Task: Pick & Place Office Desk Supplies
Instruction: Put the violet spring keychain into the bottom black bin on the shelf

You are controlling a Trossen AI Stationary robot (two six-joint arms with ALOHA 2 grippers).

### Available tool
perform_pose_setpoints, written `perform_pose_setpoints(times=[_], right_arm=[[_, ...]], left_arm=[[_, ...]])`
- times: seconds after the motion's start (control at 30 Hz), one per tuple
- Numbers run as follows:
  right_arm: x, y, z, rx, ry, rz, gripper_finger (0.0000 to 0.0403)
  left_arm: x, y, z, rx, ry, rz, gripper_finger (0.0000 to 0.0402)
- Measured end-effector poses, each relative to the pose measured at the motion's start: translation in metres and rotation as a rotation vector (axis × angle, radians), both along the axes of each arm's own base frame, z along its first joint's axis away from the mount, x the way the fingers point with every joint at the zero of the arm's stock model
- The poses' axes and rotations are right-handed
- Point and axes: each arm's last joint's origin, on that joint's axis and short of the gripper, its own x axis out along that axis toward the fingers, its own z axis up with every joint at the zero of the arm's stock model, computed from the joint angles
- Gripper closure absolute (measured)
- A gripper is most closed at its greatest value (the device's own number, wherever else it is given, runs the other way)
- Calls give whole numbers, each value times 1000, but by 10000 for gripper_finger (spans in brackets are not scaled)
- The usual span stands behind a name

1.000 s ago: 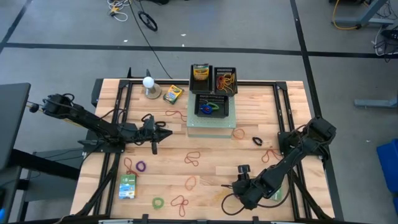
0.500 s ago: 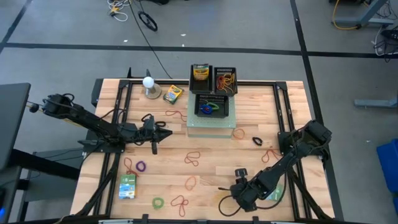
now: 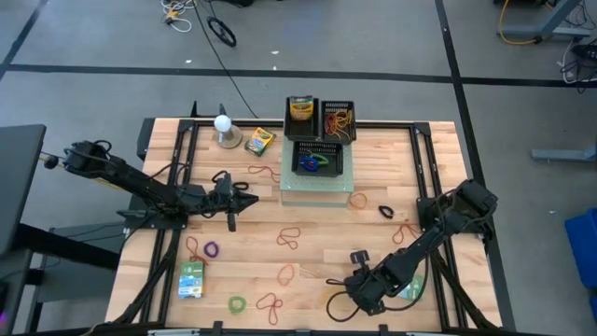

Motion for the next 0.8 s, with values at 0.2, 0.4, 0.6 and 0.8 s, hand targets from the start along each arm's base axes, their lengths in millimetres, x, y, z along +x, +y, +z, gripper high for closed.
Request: perform_pose_setpoints(times=[0.2,0.4,0.6,0.8], right_arm=[[-2,-4,38,31,-131,50,382],[-1,-35,93,-30,-365,-8,373],[15,-101,150,-192,-629,-273,377],[44,-176,198,-326,-753,-584,376]], left_arm=[[0,0,0,0,-1,0,371],[0,0,0,-1,-4,0,371],[0,0,0,-1,-4,0,371],[0,0,0,-1,-4,0,371]])
